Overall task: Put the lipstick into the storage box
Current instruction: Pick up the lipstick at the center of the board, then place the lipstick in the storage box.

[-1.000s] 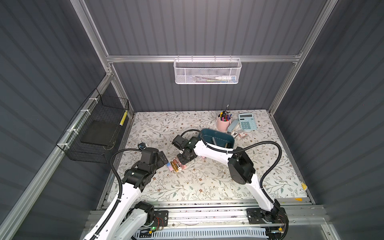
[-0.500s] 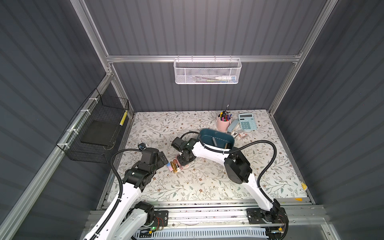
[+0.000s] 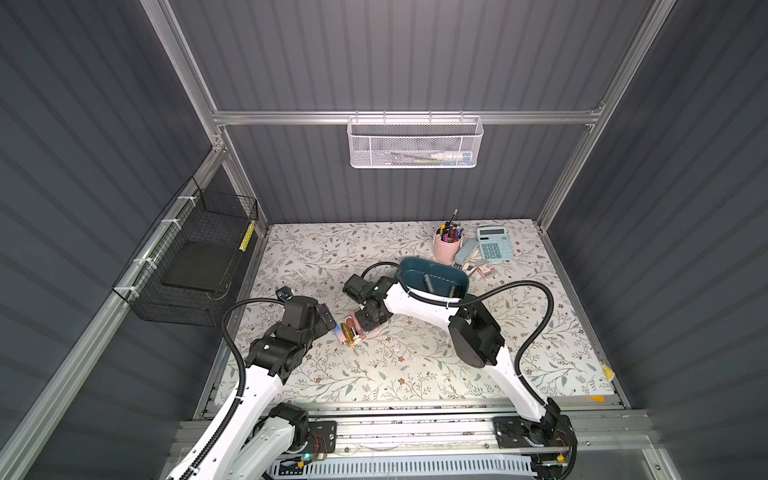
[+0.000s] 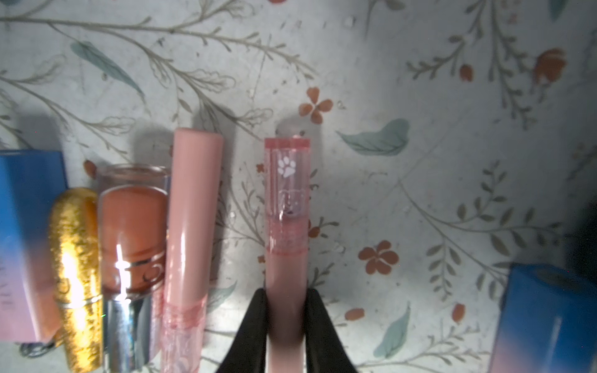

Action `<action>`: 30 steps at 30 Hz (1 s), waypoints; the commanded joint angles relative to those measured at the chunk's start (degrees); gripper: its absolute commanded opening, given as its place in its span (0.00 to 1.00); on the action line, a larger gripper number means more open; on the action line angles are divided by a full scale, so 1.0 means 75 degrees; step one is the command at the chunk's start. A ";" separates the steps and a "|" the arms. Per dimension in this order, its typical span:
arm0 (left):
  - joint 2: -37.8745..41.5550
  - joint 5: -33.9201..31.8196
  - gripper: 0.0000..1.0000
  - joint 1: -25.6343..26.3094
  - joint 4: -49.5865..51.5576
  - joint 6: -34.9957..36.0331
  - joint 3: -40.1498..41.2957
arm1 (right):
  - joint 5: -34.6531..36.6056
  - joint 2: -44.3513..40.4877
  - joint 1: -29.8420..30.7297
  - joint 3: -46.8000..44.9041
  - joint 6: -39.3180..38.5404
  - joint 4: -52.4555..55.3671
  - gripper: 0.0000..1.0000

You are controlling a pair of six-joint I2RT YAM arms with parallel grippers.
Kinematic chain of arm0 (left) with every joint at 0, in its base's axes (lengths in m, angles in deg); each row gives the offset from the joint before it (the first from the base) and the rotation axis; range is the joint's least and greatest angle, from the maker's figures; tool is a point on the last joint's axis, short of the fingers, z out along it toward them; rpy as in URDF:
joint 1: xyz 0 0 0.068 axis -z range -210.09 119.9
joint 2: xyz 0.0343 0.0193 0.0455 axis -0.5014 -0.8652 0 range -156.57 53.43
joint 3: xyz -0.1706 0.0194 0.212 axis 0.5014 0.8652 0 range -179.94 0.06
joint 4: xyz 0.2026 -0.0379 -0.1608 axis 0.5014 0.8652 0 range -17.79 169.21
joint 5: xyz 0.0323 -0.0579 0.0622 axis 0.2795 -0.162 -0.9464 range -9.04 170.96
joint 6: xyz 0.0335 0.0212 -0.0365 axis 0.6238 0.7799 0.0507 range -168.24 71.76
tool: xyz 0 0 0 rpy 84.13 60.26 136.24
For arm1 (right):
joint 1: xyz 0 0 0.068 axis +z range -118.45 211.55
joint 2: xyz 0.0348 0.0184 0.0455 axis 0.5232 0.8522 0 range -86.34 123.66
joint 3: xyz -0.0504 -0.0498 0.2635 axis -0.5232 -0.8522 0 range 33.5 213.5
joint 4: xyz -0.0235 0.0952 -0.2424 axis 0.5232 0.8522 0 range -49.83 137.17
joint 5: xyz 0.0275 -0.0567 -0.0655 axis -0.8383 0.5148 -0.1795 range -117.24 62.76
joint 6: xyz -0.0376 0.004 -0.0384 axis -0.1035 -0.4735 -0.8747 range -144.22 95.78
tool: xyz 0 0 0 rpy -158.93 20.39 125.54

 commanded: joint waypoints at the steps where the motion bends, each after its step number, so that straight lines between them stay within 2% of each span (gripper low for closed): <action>1: -0.0007 -0.0071 1.00 0.0022 0.0046 -0.0101 0.0072 | 0.0383 -0.0638 -0.0077 0.0070 -0.0180 0.0298 0.18; 13: -0.0425 0.0031 1.00 0.0022 -0.0287 -0.0035 -0.0022 | 0.1412 -0.1861 -0.0658 -0.0237 -0.0604 0.0495 0.18; 30: -0.1455 0.0251 1.00 0.0017 -0.0965 0.0037 -0.0112 | 0.1375 -0.2637 -0.3045 -0.2271 -0.0535 -0.0361 0.18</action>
